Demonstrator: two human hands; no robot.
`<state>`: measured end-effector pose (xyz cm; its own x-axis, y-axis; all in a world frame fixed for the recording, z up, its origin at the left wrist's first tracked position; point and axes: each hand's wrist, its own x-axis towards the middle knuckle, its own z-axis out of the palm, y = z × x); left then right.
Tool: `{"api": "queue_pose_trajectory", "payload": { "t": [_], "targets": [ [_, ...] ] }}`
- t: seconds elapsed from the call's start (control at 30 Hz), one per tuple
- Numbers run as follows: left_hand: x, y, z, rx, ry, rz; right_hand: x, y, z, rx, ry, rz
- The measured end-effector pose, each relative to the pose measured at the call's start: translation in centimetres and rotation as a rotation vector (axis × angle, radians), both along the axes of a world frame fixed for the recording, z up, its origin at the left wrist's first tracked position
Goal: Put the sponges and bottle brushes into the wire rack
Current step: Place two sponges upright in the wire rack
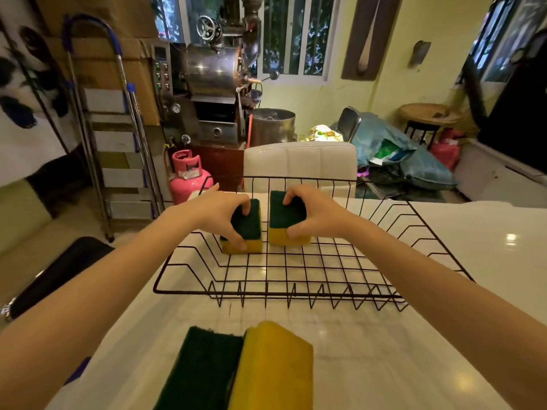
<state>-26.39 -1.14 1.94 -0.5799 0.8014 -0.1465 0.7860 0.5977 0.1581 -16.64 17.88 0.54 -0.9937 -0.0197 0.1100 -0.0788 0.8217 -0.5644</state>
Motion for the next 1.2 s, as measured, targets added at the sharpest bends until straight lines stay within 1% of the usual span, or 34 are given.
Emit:
{"api": "queue_pose_trajectory", "payload": {
  "t": [0.1,0.2,0.37,0.47,0.53,0.7,0.73,0.83,0.9,0.97,1.03,1.13,1.2],
  "targets": [
    [-0.4,-0.1,-0.4,-0.009,0.012,0.004,0.0,-0.1,-1.2,0.058,-0.061,0.035],
    [-0.4,0.0,-0.8,-0.009,0.036,0.01,-0.2,-0.4,-2.0,0.151,-0.047,0.054],
    [-0.5,-0.1,-1.3,0.037,0.108,-0.003,-0.1,-0.9,-2.2,0.154,-0.071,0.063],
    [-0.6,-0.2,-1.6,0.055,0.117,-0.011,0.2,-1.1,-1.9,0.138,-0.081,0.081],
    [-0.7,-0.2,-1.7,0.056,0.12,-0.018,0.3,-1.4,-1.8,0.163,-0.074,0.093],
    [-0.3,-0.1,-1.4,0.024,0.14,-0.028,0.5,-2.1,-1.2,0.282,-0.076,0.114],
    [-0.3,-0.2,-1.4,0.021,0.142,-0.03,0.5,-2.2,-1.0,0.323,-0.08,0.12],
    [0.0,-0.3,-1.0,0.002,0.113,-0.023,0.5,-2.4,-0.5,0.532,-0.082,0.13],
    [0.5,-0.5,-0.4,-0.049,0.066,-0.007,0.5,-2.4,-0.2,0.601,-0.106,0.123],
    [1.3,-0.9,0.0,-0.108,0.051,0.004,0.7,-2.4,0.1,0.572,-0.123,0.114],
    [2.8,-1.7,0.8,-0.079,0.025,0.016,1.4,-3.0,0.7,0.459,-0.078,0.093],
    [6.0,-3.4,2.1,0.146,-0.117,0.011,3.7,-4.6,2.1,0.225,0.005,0.079],
    [8.4,-4.8,2.7,0.286,-0.144,-0.015,5.9,-6.1,2.8,0.111,0.07,0.093]
  ]
}}
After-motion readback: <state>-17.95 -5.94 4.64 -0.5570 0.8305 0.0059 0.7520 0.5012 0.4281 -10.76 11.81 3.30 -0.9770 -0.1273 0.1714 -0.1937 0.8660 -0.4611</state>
